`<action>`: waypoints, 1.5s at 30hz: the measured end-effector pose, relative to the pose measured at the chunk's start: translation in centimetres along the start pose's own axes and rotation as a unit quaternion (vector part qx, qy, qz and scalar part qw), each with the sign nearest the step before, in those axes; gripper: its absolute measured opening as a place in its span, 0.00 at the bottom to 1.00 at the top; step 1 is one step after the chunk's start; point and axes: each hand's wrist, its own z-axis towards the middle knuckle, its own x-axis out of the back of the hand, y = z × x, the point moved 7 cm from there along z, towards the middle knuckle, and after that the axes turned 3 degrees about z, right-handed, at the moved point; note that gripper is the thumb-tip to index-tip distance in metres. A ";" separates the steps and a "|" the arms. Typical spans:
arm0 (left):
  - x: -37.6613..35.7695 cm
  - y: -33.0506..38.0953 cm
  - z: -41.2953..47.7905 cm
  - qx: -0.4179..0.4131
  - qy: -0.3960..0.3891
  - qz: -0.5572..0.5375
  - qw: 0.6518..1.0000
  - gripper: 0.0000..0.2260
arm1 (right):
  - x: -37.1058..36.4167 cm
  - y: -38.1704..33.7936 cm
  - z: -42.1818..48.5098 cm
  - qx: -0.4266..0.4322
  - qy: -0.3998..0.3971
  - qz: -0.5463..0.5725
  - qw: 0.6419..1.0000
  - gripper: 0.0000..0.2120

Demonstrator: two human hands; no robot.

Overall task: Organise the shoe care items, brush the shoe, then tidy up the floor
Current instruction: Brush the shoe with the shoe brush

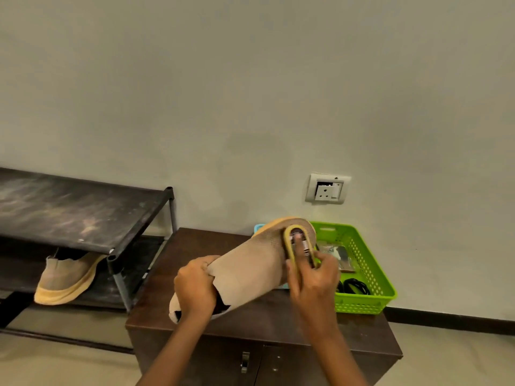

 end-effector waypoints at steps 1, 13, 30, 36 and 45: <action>-0.3 0.1 -0.1 -0.004 -0.008 -0.003 1.000 0.15 | 0.5 1.3 0.4 -0.043 0.013 0.003 0.999 0.25; -1.2 -0.3 -0.3 0.040 -0.050 0.007 0.998 0.15 | 1.3 1.7 1.5 -0.066 0.040 0.016 0.997 0.24; -3.1 -2.9 -0.6 0.186 -0.084 -0.107 0.973 0.18 | -1.5 -4.9 -4.2 0.071 -0.060 0.017 0.996 0.26; -2.0 -2.9 -0.3 0.184 -0.079 -0.109 0.974 0.18 | 0.5 -0.6 1.2 0.014 0.017 -0.001 1.000 0.24; -2.3 -3.8 0.2 0.181 -0.083 -0.093 0.975 0.17 | -2.2 -7.6 -4.5 0.164 -0.077 0.025 0.983 0.29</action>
